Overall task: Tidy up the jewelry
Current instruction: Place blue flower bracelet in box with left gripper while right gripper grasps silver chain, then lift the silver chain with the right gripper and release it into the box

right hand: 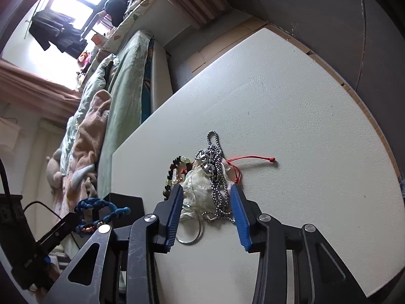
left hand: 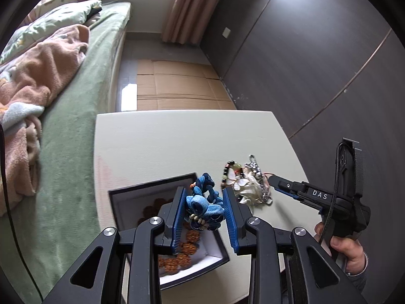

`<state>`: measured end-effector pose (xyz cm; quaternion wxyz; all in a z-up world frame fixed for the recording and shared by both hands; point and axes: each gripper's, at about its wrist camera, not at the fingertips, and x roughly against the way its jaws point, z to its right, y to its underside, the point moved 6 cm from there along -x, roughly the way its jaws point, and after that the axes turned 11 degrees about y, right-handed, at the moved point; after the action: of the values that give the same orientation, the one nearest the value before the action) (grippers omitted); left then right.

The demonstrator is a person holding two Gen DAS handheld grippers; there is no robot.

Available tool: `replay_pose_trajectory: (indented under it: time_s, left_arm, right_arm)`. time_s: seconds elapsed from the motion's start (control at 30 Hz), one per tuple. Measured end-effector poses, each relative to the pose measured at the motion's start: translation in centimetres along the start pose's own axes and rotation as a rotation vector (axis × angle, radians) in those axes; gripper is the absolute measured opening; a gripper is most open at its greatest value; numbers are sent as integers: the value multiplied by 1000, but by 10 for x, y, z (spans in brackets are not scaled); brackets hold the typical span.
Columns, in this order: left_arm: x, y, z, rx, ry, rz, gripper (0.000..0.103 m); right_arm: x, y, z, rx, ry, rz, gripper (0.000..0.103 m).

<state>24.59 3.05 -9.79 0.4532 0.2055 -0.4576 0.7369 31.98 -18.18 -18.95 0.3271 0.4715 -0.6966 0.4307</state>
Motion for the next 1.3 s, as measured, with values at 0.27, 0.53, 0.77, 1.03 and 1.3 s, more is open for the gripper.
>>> replay_pose_trajectory:
  time_s: [0.27, 0.53, 0.77, 1.03, 1.3]
  left_arm:
    - [7, 3, -27, 52, -15, -4, 31]
    - [9, 0, -40, 72, -48, -3, 61]
    - [20, -5, -45, 99, -28, 32, 66]
    - [29, -7, -45, 109, -10, 49, 66]
    - [44, -13, -38, 94, 19, 98, 66]
  right_arm:
    - [-10, -8, -13, 52, 45, 39, 38]
    - [-29, -12, -19, 96, 131, 26, 26]
    - [-22, -12, -17, 108, 160, 51, 14]
    - [23, -11, -30, 102, 98, 125, 14]
    - [95, -7, -61, 143, 32, 244, 14]
